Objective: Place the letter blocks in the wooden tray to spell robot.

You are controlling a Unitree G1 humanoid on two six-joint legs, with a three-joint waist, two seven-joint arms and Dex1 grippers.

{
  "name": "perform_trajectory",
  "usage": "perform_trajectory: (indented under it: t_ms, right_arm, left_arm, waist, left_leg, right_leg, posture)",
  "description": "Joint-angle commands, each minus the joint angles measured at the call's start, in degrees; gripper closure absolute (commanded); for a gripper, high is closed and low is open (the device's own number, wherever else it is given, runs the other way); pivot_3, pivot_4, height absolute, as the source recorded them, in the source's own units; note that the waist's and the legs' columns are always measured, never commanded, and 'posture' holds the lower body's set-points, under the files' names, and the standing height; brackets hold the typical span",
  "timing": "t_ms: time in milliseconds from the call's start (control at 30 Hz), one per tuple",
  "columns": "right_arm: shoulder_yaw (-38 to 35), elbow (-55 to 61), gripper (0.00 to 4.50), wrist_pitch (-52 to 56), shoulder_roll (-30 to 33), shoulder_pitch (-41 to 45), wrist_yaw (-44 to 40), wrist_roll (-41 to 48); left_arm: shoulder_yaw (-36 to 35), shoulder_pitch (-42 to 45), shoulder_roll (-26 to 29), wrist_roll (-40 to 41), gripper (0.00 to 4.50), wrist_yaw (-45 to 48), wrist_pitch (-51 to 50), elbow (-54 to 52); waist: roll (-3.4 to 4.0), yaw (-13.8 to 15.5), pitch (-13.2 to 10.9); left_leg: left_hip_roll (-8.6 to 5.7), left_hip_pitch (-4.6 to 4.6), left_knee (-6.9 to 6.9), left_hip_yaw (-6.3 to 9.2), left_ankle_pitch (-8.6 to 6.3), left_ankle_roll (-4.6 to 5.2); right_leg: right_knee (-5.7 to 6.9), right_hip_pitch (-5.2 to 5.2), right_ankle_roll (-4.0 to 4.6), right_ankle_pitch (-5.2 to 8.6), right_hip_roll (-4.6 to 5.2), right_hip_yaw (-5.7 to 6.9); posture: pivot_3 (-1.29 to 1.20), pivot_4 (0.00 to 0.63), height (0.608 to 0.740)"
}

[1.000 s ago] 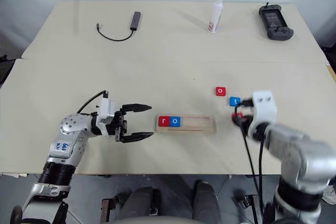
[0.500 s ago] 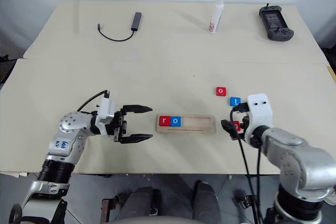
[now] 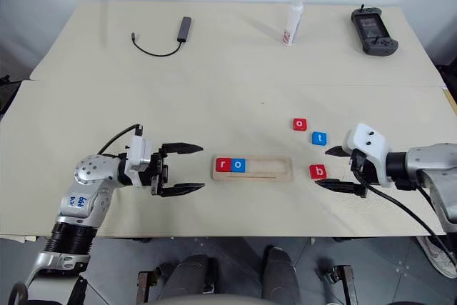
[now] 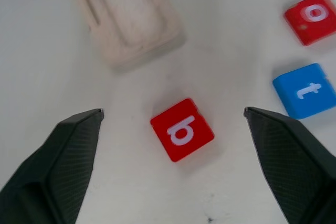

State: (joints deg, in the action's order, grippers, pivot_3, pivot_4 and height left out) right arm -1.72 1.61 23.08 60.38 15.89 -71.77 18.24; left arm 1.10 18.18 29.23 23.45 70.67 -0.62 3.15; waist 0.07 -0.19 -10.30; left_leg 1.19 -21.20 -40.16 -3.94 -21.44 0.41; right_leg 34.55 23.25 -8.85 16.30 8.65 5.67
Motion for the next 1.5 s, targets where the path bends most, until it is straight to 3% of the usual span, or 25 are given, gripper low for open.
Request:
perform_trajectory:
  t_ms: [33, 100, 200, 433, 467, 700, 800, 1067, 1367, 1500]
  right_arm:
    - [4.44, -8.39, 0.02, -9.38, -1.09, 4.89, -3.05, -5.42]
    - [5.75, -11.07, 0.02, -10.77, -2.08, 6.61, -3.71, -6.30]
    - [6.65, -12.48, 0.64, -10.85, -2.87, 7.46, -5.52, -6.28]
    - [6.73, -11.52, 3.00, -12.60, -3.88, 8.00, -6.67, -6.19]
    - [6.47, -11.01, 3.04, -12.96, -3.98, 8.25, -6.80, -5.93]
    - [8.21, 2.26, 3.04, 6.67, -5.79, 14.59, -4.24, -1.22]
    - [13.42, 5.78, 3.04, 12.53, -10.57, 19.66, -2.08, -2.18]
    - [20.79, 3.35, 3.04, 13.49, -17.34, 24.67, 1.51, -7.09]
    - [23.20, 3.38, 3.04, 13.35, -18.54, 24.44, 1.56, -8.57]
    - [22.85, 3.47, 1.64, 13.44, -18.61, 24.91, 1.89, -8.68]
  left_arm:
    - [-0.29, -0.97, 0.09, 1.17, 0.00, -0.68, -0.06, -3.65]
    - [-0.52, -1.36, 0.23, 1.25, 0.00, -0.94, -0.30, -4.17]
    - [-1.04, -2.52, 0.59, 1.35, 0.00, -1.45, -0.44, -5.05]
    - [-1.66, -3.66, 1.00, 1.35, 0.00, -2.16, -0.09, -5.47]
    - [-1.69, -3.73, 1.02, 1.34, 0.00, -2.25, -0.05, -5.51]
    - [-2.16, -3.90, 1.23, 1.32, 0.00, -3.22, -0.34, -5.84]
    - [-2.30, -4.24, 1.45, 1.58, 0.00, -3.78, -1.03, -6.76]
    - [-2.26, -5.37, 1.28, 1.32, 0.00, -5.11, -1.62, -8.47]
    - [-2.71, -8.06, 1.26, 1.23, 0.00, -6.61, -1.24, -10.34]
    - [-2.48, -8.25, 0.93, 1.15, 0.00, -6.90, -0.98, -10.25]
  waist:
    - [0.00, -0.03, 0.00]
    - [0.00, 0.09, 0.00]
    - [0.00, 0.30, 0.00]
    - [0.01, 0.23, 0.00]
    - [0.01, 0.21, 0.00]
    - [0.06, 0.10, -0.01]
    - [0.05, 0.10, -0.01]
    - [0.06, 0.31, -0.01]
    - [0.06, 0.05, -0.01]
    - [0.06, 0.06, -0.01]
  left_leg:
    - [0.00, 0.00, -0.01, 0.00, 0.00, -0.01]
    - [0.03, 0.00, 0.00, 0.04, 0.02, -0.03]
    - [0.03, -0.05, -0.02, 0.08, 0.02, -0.04]
    - [0.04, -0.03, -0.08, 0.13, 0.03, -0.05]
    - [0.04, -0.02, -0.09, 0.13, 0.03, -0.05]
    - [0.12, 0.00, -0.11, 0.18, 0.04, -0.08]
    - [0.12, -0.01, -0.13, 0.22, 0.04, -0.08]
    - [0.04, -0.08, -0.15, 0.27, 0.03, -0.07]
    - [0.06, -0.06, -0.13, 0.27, 0.04, -0.08]
    - [0.06, -0.06, -0.14, 0.27, 0.04, -0.08]
  right_leg:
    - [0.00, 0.00, 0.00, 0.00, 0.00, 0.00]
    - [0.02, 0.00, 0.00, 0.00, 0.00, 0.07]
    - [0.02, 0.00, 0.00, 0.00, 0.00, 0.11]
    - [0.01, -0.09, 0.00, 0.00, 0.00, 0.15]
    - [0.01, -0.11, 0.00, 0.00, 0.00, 0.15]
    - [0.03, -0.12, 0.01, 0.00, -0.03, 0.19]
    - [0.02, -0.15, 0.03, -0.01, -0.02, 0.21]
    - [0.01, -0.15, 0.04, -0.01, 0.01, 0.25]
    - [0.02, -0.15, 0.05, -0.01, 0.00, 0.27]
    - [0.02, -0.15, 0.04, -0.01, 0.00, 0.26]
  posture:
    - [0.00, 0.150, 0.740]
    - [0.00, 0.150, 0.740]
    - [0.00, 0.150, 0.740]
    - [0.00, 0.150, 0.740]
    - [0.00, 0.150, 0.740]
    - [0.00, 0.150, 0.740]
    - [0.00, 0.150, 0.740]
    - [0.00, 0.150, 0.740]
    - [0.00, 0.150, 0.740]
    - [0.00, 0.150, 0.740]
